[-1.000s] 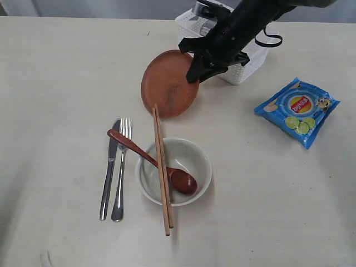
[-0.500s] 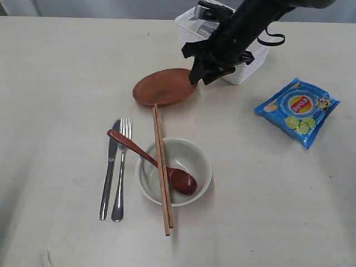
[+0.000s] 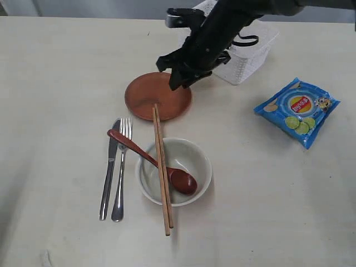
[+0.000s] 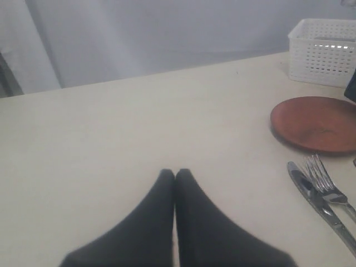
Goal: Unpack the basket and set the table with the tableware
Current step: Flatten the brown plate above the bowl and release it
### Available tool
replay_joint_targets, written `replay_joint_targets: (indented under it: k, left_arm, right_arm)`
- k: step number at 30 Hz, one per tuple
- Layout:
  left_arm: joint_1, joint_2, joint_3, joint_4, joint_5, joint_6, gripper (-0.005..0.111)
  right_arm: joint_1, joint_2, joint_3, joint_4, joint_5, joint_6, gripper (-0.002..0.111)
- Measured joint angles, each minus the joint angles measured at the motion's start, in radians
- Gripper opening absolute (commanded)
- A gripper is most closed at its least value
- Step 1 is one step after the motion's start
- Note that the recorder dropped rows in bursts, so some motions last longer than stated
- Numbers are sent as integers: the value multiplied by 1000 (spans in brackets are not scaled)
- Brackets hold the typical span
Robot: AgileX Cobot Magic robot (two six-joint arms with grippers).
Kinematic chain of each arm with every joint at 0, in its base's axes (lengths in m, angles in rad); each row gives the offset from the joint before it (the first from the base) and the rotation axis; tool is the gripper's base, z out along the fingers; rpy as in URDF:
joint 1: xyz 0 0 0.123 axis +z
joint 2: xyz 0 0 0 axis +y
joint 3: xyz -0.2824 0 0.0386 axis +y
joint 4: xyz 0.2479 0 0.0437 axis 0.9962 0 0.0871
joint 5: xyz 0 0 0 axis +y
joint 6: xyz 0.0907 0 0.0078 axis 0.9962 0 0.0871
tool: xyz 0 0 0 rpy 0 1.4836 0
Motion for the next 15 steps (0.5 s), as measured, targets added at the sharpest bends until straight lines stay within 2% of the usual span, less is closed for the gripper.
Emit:
replay_joint_targets:
  k: [1, 5, 11, 15]
  left_arm:
    - [0, 0, 0, 0, 0, 0, 0]
    - [0, 0, 0, 0, 0, 0, 0]
    - [0, 0, 0, 0, 0, 0, 0]
    - [0, 0, 0, 0, 0, 0, 0]
  right_arm:
    - [19, 0, 0, -17, -27, 10, 0]
    - [53, 32, 0, -83, -82, 57, 0]
    - [38, 63, -6, -343, 6, 211, 0]
    - [22, 59, -7, -392, 45, 226, 0]
